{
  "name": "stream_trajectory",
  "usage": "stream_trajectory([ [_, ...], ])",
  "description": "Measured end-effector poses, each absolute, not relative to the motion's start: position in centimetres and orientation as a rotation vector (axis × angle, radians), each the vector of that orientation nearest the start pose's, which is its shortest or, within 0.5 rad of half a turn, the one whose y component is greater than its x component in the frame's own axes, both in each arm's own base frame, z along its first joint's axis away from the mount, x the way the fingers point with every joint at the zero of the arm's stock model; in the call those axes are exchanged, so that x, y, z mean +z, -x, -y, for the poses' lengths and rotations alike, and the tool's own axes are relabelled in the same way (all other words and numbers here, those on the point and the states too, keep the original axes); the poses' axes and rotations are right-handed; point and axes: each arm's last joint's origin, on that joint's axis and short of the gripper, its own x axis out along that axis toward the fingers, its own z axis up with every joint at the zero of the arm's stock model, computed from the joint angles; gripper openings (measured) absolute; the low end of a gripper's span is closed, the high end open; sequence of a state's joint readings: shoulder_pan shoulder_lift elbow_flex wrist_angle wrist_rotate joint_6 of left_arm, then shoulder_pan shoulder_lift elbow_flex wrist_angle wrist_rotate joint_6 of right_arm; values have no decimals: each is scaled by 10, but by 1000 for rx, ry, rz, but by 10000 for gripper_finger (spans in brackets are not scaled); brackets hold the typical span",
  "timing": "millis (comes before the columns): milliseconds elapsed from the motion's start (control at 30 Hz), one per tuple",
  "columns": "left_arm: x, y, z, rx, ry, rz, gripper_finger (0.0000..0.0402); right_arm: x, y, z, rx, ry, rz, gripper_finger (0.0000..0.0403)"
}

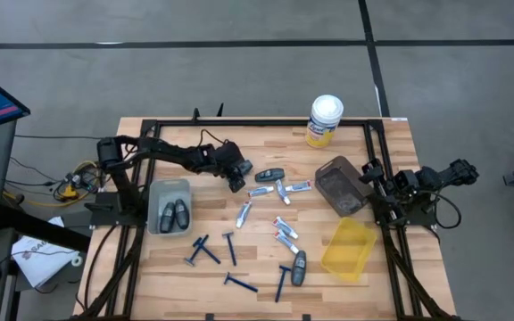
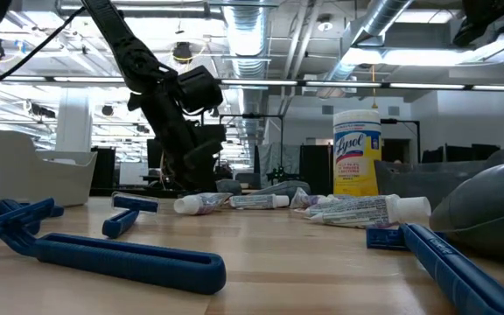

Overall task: Pick & Place Travel size toiletries
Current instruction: Put the gray deodorant into the gray bin

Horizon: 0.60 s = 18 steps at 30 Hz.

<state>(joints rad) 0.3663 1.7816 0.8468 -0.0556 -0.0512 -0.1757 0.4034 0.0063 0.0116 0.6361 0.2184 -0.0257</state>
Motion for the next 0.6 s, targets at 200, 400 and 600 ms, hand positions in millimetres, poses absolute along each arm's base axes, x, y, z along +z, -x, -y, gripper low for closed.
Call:
stream_trajectory([
  [200, 122, -295, -125, 478, 332, -953, 191, 224, -74, -25, 170, -170, 614, 244],
  [400, 145, -289, -113, 453, 339, -936, 191, 224, -74, -25, 167, -163, 614, 244],
  [600, 203, -263, -79, 480, 457, -884, 191, 224, -74, -25, 167, -162, 613, 244],
])
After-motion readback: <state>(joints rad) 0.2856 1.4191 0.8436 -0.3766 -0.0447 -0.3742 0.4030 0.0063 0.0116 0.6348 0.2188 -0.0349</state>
